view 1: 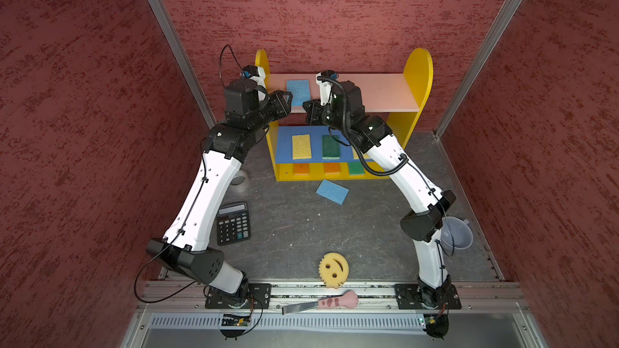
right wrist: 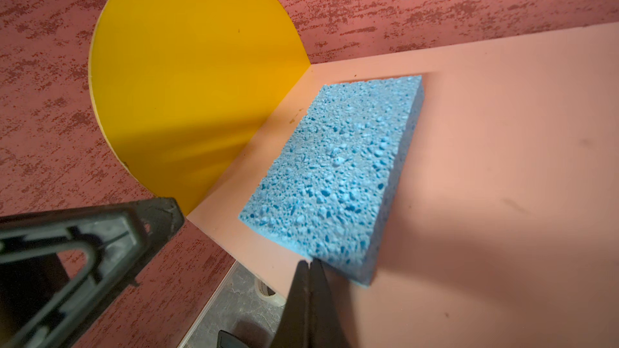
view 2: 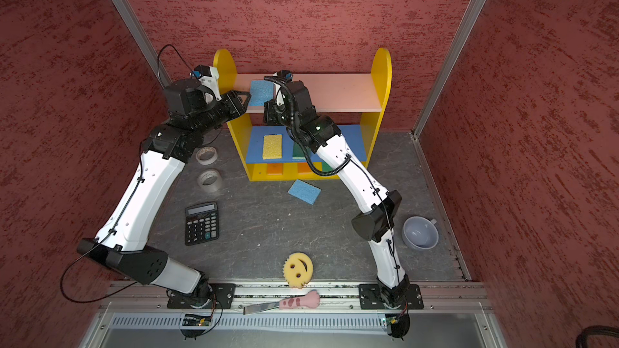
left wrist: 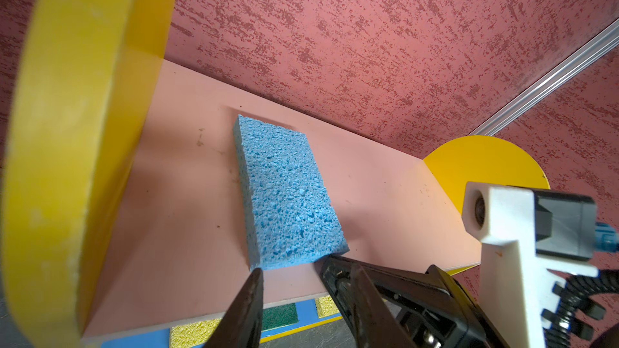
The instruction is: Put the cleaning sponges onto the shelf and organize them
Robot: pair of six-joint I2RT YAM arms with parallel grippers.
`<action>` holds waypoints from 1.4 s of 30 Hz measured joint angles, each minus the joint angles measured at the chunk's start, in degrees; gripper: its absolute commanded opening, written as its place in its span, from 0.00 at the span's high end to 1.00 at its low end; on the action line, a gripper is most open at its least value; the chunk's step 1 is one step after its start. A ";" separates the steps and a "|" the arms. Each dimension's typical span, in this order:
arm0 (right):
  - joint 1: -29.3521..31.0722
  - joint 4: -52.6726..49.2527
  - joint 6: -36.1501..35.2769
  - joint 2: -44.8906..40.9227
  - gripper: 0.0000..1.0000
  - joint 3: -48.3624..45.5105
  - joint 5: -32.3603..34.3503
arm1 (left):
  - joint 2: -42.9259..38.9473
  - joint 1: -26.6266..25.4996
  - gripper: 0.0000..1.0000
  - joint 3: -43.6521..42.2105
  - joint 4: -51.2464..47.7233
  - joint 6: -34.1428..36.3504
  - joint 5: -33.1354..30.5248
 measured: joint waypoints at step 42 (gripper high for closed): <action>3.61 18.01 1.44 -44.15 0.52 -89.37 11.52 | -25.16 -16.28 0.48 -64.96 11.72 -12.83 -7.28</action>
